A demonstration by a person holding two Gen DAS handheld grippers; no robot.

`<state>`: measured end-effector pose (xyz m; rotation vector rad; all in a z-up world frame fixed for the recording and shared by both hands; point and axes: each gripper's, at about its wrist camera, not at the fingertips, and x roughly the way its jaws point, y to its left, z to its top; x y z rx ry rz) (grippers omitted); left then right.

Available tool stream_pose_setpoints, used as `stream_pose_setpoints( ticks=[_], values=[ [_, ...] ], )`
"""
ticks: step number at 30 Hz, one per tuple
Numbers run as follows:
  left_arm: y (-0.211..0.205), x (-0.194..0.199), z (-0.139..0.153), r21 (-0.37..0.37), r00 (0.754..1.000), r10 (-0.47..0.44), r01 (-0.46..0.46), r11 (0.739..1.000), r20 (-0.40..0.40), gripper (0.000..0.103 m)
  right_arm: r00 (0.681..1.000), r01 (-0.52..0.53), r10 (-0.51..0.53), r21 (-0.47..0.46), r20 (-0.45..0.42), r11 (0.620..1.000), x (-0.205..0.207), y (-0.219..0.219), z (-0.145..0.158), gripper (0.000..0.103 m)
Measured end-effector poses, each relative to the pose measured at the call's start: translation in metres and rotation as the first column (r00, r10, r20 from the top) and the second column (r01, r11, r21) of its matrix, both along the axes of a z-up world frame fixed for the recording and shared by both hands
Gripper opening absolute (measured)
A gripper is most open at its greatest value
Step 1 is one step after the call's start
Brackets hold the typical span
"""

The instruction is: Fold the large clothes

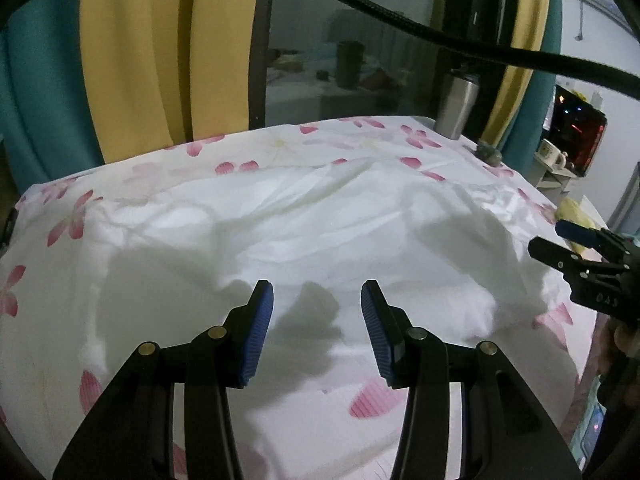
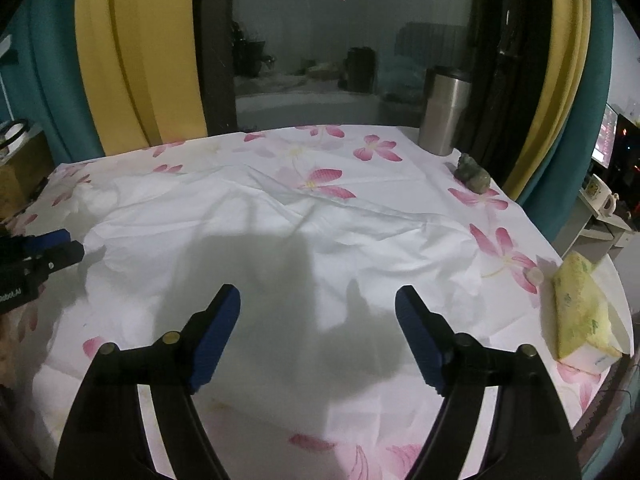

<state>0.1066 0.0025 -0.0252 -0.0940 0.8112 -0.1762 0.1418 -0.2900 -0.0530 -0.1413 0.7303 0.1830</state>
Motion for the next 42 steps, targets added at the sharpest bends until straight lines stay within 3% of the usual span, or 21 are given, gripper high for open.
stream_pose_setpoints(
  ticks=[10,21,28,32,42],
  values=[
    [-0.02,-0.038,-0.014,-0.018,0.999,-0.011,0.01,1.0,-0.033,0.048,1.0,0.004,-0.003,0.033,-0.015,0.999,-0.035,-0.004,-0.01,0.08],
    [-0.017,-0.041,-0.021,0.004,0.999,0.015,-0.015,1.0,-0.039,0.049,0.996,0.045,-0.038,0.092,-0.081,0.995,-0.056,-0.019,-0.036,0.08],
    [-0.008,-0.03,-0.017,0.018,1.0,0.006,-0.006,1.0,-0.027,0.048,0.984,0.075,-0.035,0.228,-0.175,0.971,-0.047,-0.027,-0.052,0.082],
    [0.0,-0.013,-0.02,0.034,0.998,0.033,-0.032,0.999,-0.054,0.049,0.986,0.062,-0.013,0.296,-0.166,0.953,-0.04,-0.025,-0.053,0.101],
    [0.012,0.019,-0.016,0.044,0.995,0.077,-0.074,0.996,-0.057,0.049,0.986,0.131,-0.071,0.435,-0.152,0.891,0.006,-0.042,-0.05,0.103]
  ],
)
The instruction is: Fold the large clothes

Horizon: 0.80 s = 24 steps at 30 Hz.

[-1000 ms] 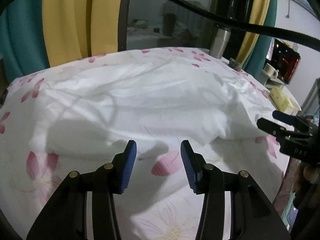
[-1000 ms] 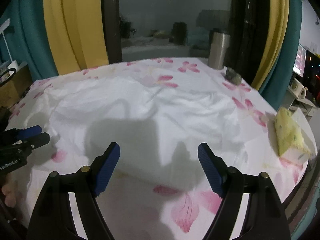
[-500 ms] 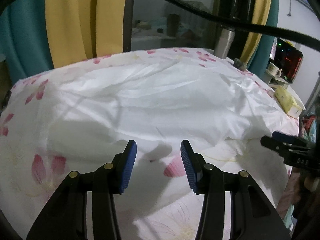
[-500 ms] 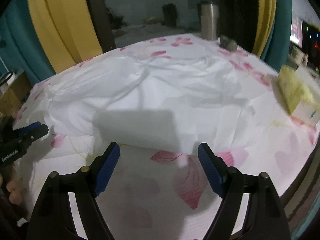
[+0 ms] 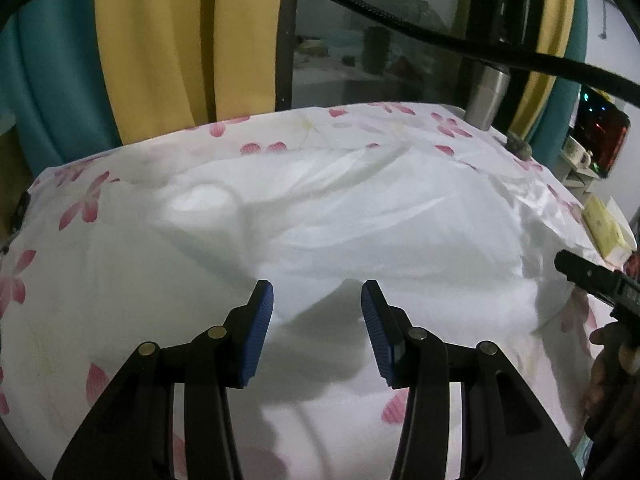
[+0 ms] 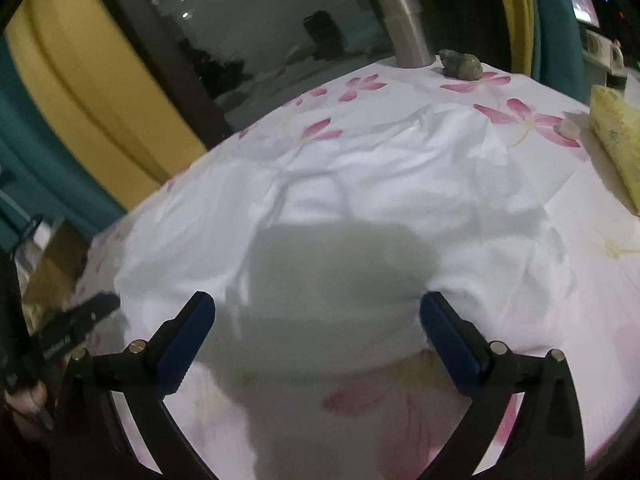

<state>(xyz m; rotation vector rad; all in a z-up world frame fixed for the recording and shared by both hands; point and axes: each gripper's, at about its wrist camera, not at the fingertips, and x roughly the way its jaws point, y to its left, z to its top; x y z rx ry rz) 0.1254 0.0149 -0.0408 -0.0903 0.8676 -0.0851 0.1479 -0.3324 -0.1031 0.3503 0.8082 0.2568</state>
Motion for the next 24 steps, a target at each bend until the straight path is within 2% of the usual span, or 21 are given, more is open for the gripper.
stream_pose_setpoints(
  ticks=[8,13,15,16,17,18,22,24],
  values=[
    [0.005,0.032,-0.012,0.012,0.999,0.021,-0.021,1.0,-0.033,0.048,0.997,0.07,-0.071,0.069,0.011,0.995,0.043,-0.003,-0.001,0.103],
    [0.009,0.045,-0.024,0.026,0.998,0.036,-0.035,0.999,-0.054,0.049,0.997,0.071,-0.072,0.021,0.02,0.997,0.06,0.012,-0.001,0.102],
    [0.01,0.047,-0.027,0.024,0.998,0.044,-0.043,0.999,-0.052,0.053,0.998,0.052,-0.052,-0.005,0.017,0.999,0.066,0.017,0.0,0.096],
    [0.011,0.049,-0.028,0.02,0.997,0.049,-0.048,0.999,-0.055,0.054,0.999,0.05,-0.049,-0.013,0.014,0.999,0.068,0.017,-0.001,0.081],
    [0.012,0.05,-0.029,0.017,0.997,0.054,-0.053,0.998,-0.056,0.055,0.999,0.053,-0.053,-0.022,0.005,0.998,0.071,0.016,-0.002,0.057],
    [0.013,0.05,-0.029,0.014,0.997,0.055,-0.054,0.998,-0.057,0.055,0.998,0.055,-0.055,-0.017,-0.005,0.998,0.073,0.013,-0.004,0.049],
    [0.019,0.051,-0.025,-0.012,0.996,0.057,-0.058,0.998,-0.062,0.055,0.999,0.052,-0.052,0.0,-0.012,0.999,0.074,-0.002,-0.002,0.046],
    [0.023,0.052,-0.023,-0.012,0.996,0.072,-0.073,0.997,-0.057,0.055,0.997,0.071,-0.071,-0.003,-0.018,0.997,0.074,-0.009,-0.001,0.056]
  ],
)
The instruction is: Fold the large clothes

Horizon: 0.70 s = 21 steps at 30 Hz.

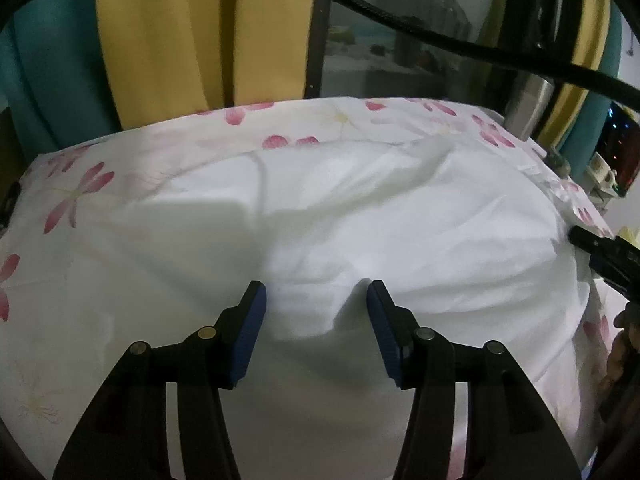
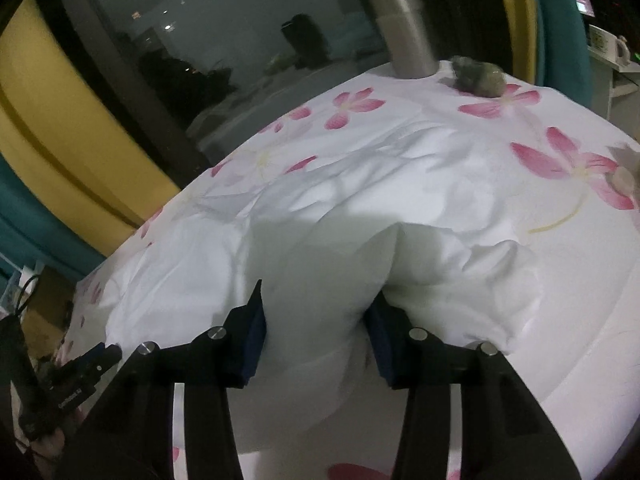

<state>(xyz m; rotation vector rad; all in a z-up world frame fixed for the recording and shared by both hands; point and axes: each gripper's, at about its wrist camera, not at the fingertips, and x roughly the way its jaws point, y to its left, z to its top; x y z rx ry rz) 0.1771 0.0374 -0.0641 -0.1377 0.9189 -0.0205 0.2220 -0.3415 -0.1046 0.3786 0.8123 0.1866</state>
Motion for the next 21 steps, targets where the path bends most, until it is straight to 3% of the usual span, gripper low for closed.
stream_pose_setpoints(
  ticks=[2,4,7,12,16,21],
  values=[
    [0.004,0.002,0.001,-0.005,1.0,0.009,-0.009,1.0,0.003,0.055,1.0,0.022,-0.022,-0.014,0.007,1.0,0.001,-0.006,0.003,0.073],
    [0.006,0.004,0.001,-0.006,1.0,0.01,-0.01,1.0,0.0,0.055,0.999,0.052,-0.052,-0.037,0.014,0.998,0.003,-0.008,0.006,0.078],
    [0.007,0.005,0.002,-0.002,1.0,0.011,-0.011,1.0,0.002,0.055,0.994,0.107,-0.106,-0.066,0.016,0.992,0.001,-0.011,0.011,0.083],
    [0.009,0.009,0.002,-0.005,1.0,0.016,-0.016,1.0,-0.001,0.055,0.995,0.095,-0.095,-0.098,-0.005,0.991,-0.009,-0.018,0.018,0.086],
    [0.011,0.012,0.005,-0.004,1.0,0.02,-0.02,1.0,0.006,0.055,0.988,0.149,-0.152,-0.127,-0.012,0.981,-0.022,-0.041,0.018,0.101],
    [0.012,0.018,0.002,0.001,1.0,0.022,-0.022,1.0,-0.002,0.055,0.981,0.185,-0.191,-0.113,-0.038,0.976,-0.008,-0.066,0.005,0.102]
  ],
)
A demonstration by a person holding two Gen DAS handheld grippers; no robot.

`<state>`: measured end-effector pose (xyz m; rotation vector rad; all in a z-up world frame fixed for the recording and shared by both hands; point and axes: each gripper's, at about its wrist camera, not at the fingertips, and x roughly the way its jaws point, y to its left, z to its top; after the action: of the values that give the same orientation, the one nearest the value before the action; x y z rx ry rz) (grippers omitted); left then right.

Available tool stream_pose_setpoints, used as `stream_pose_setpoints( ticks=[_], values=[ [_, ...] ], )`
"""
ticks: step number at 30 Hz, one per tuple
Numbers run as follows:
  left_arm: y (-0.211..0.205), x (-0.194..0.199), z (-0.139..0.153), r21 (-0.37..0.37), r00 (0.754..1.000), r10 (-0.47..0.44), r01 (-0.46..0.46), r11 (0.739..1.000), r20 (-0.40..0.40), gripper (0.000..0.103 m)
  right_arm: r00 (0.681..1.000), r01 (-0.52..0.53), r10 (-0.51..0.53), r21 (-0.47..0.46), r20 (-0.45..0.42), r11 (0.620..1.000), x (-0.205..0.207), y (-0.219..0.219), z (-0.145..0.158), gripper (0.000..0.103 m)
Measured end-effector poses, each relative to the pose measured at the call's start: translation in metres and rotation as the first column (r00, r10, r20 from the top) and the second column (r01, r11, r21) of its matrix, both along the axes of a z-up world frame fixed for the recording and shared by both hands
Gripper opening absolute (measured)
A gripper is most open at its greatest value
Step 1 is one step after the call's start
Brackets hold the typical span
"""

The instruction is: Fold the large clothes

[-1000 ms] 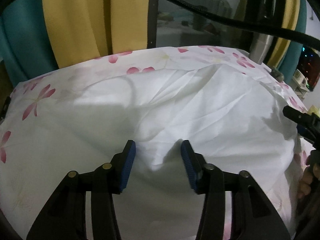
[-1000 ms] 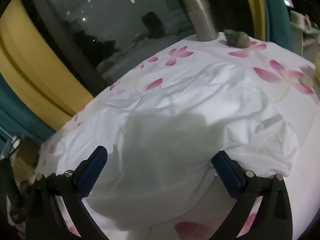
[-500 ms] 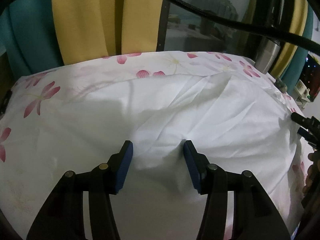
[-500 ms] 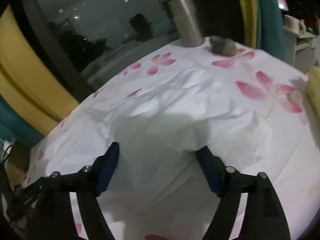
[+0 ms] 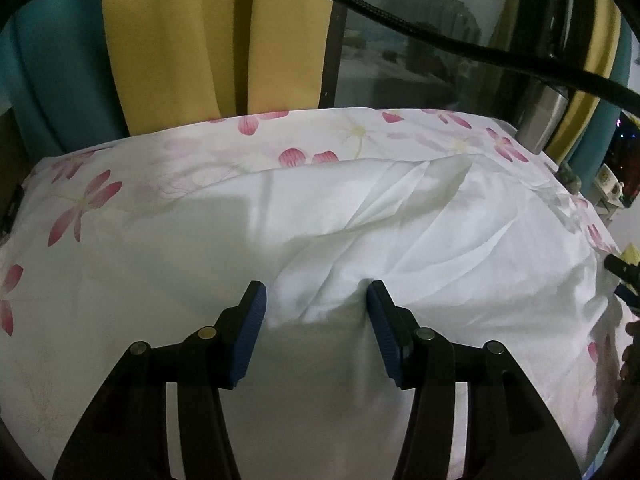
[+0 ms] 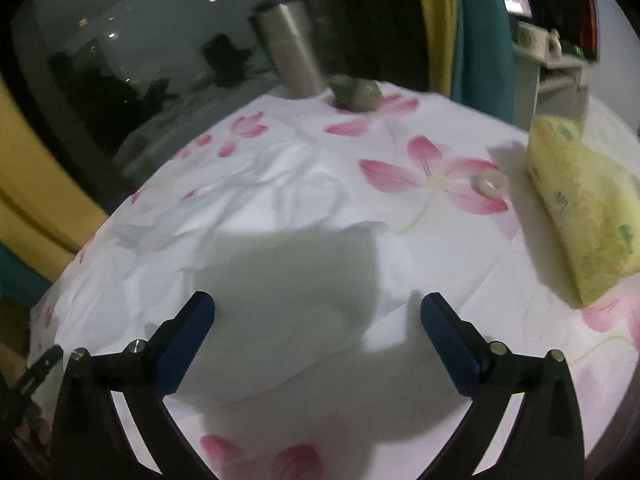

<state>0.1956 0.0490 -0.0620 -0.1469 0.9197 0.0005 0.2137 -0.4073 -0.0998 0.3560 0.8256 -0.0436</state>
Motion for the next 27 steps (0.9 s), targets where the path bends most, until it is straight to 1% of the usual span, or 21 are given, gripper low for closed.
stream_pose_setpoints(
  ticks=[2,4,6,9,11,13,14,15,16,17,19,20,22,26,27],
  values=[
    [0.0,0.001,-0.002,0.004,1.0,0.001,-0.001,1.0,-0.002,0.055,1.0,-0.014,0.014,0.001,0.001,1.0,0.011,0.002,0.0,0.102],
    [0.0,0.002,-0.004,0.001,1.0,0.002,-0.002,1.0,-0.007,0.055,0.999,-0.042,0.041,0.03,0.027,0.999,0.019,0.006,-0.001,0.103],
    [0.0,0.002,-0.005,-0.001,1.0,0.004,-0.004,1.0,-0.013,0.055,0.998,-0.048,0.046,0.039,0.042,0.998,0.026,0.011,-0.002,0.103],
    [-0.003,0.003,-0.012,0.007,1.0,-0.01,0.011,1.0,-0.028,0.055,0.994,-0.096,0.093,0.069,0.053,0.993,0.036,0.021,-0.002,0.103],
    [-0.003,0.004,-0.014,0.01,1.0,-0.012,0.012,1.0,-0.022,0.056,0.99,-0.133,0.131,0.042,0.047,0.99,0.041,0.031,-0.002,0.103],
    [-0.005,0.004,-0.014,0.017,1.0,-0.011,0.012,1.0,-0.024,0.056,0.98,-0.197,0.197,0.001,0.03,0.98,0.047,0.045,-0.003,0.101],
    [-0.006,0.004,-0.013,0.021,1.0,-0.01,0.01,1.0,-0.025,0.056,0.972,-0.236,0.237,-0.046,0.009,0.971,0.049,0.055,-0.003,0.097],
    [-0.006,0.004,-0.013,0.023,1.0,-0.008,0.008,1.0,-0.026,0.056,0.965,-0.262,0.262,-0.069,0.003,0.963,0.049,0.061,-0.003,0.088],
    [-0.006,0.004,-0.012,0.022,1.0,-0.007,0.008,1.0,-0.027,0.056,0.962,-0.272,0.274,-0.102,-0.002,0.957,0.049,0.067,-0.002,0.069],
    [-0.006,0.004,-0.011,0.02,1.0,-0.007,0.007,1.0,-0.028,0.056,0.958,-0.287,0.288,-0.125,-0.01,0.95,0.049,0.072,-0.003,0.045],
    [-0.005,0.003,-0.009,0.016,1.0,-0.002,0.002,1.0,-0.028,0.056,0.939,-0.342,0.343,-0.132,-0.015,0.931,0.048,0.082,-0.003,0.028],
    [-0.004,0.002,-0.007,0.015,1.0,-0.001,0.001,1.0,-0.025,0.056,0.933,-0.358,0.359,-0.137,-0.014,0.924,0.047,0.085,-0.003,0.023],
    [-0.003,0.0,-0.002,0.015,1.0,0.002,-0.002,1.0,-0.013,0.056,0.925,-0.377,0.379,-0.126,-0.007,0.917,0.046,0.086,-0.002,0.02],
    [0.006,-0.006,0.01,0.015,1.0,0.016,-0.017,1.0,0.019,0.056,0.931,-0.358,0.362,-0.064,0.052,0.931,0.042,0.078,0.007,0.015],
    [0.008,-0.008,0.012,0.015,0.999,0.021,-0.021,1.0,0.026,0.056,0.933,-0.35,0.354,-0.055,0.073,0.935,0.038,0.077,0.013,0.014]
  ],
)
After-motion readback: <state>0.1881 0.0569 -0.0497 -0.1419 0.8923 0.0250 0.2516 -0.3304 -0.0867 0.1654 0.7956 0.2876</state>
